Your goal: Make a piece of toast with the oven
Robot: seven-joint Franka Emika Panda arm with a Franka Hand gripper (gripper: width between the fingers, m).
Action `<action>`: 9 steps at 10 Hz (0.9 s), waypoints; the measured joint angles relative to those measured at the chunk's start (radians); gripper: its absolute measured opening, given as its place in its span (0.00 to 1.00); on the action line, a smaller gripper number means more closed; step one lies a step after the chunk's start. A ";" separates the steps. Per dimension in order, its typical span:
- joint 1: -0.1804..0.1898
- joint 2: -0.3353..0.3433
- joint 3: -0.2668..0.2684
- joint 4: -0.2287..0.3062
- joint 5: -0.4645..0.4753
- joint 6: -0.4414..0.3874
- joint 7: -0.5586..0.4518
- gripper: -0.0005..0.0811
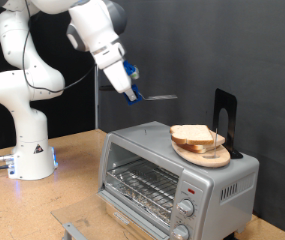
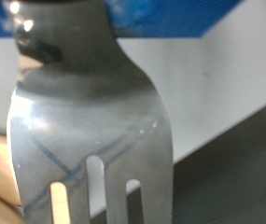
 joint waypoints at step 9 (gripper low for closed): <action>-0.149 -0.099 -0.166 -0.043 -0.118 -0.215 -0.023 0.50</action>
